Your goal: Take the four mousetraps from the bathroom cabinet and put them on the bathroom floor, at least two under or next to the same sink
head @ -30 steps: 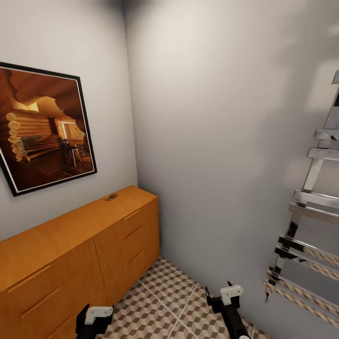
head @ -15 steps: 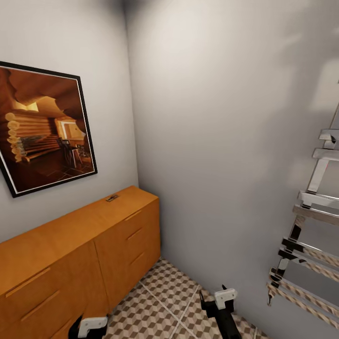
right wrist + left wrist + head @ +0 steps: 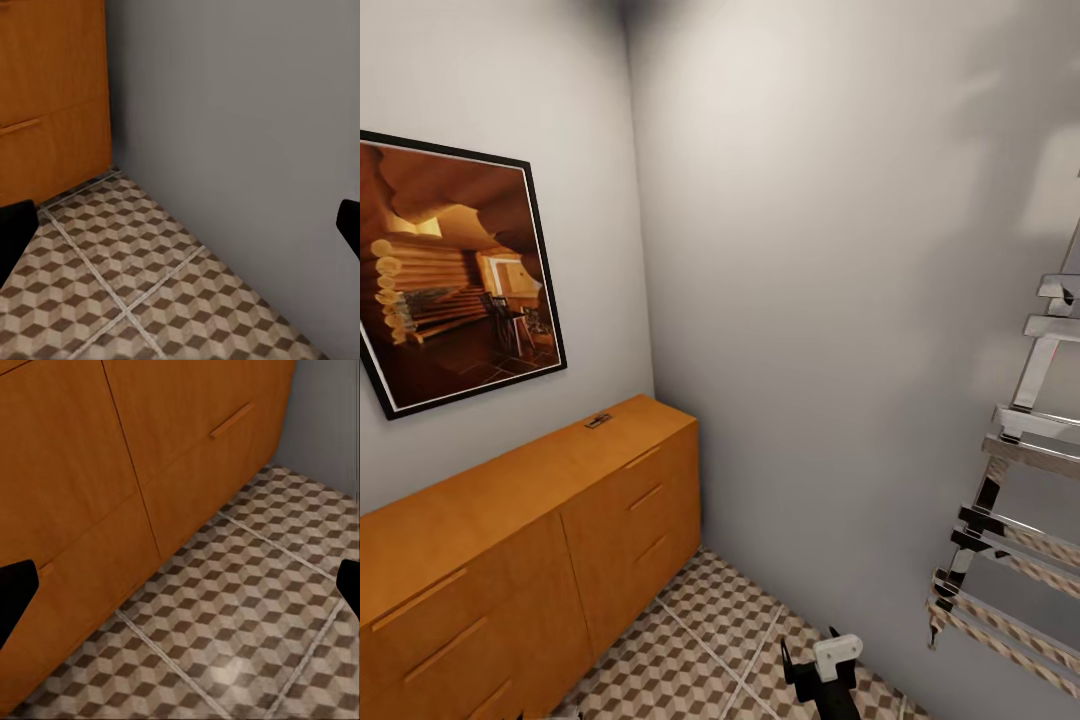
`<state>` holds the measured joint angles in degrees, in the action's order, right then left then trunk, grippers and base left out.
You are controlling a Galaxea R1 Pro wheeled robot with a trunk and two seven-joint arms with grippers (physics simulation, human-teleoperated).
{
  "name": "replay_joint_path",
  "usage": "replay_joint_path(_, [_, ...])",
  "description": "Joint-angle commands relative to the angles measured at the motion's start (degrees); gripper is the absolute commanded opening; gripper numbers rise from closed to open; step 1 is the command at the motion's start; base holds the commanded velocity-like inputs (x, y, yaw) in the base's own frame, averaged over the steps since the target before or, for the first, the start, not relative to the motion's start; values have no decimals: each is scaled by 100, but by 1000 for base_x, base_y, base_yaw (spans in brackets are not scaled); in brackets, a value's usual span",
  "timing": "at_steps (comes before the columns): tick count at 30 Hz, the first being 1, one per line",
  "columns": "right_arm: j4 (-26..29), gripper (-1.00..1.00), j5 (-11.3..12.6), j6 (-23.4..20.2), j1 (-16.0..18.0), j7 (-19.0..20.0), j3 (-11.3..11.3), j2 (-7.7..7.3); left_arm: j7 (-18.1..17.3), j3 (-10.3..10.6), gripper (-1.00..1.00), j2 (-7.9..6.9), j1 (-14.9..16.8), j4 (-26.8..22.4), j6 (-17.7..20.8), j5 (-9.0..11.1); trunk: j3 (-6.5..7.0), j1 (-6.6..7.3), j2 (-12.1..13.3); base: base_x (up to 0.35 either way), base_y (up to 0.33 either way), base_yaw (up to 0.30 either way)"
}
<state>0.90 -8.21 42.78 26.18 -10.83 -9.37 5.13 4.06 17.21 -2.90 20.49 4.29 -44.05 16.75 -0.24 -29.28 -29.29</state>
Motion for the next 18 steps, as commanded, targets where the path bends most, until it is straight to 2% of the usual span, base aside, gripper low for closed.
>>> replay_joint_path(1, [-7,100,-58,3,1,-60,-12,2,43,41,100,36,-27,7,8,-7,-2,-2,-4,0,0,0])
replay_joint_path(7, [-16,100,-58,1,-30,-60,-12,5,35,38,100,225,-138,-169,203,-69,-2,-2,-4,0,0,0])
replay_joint_path(12, [-19,100,-58,-2,-114,-60,-12,5,14,44,100,321,-136,-331,365,-253,-2,-2,-4,0,0,0])
replay_joint_path(18, [-20,100,-58,-4,-271,-53,-12,-2,-23,45,100,515,-132,-525,559,-475,-2,-2,-4,0,0,0])
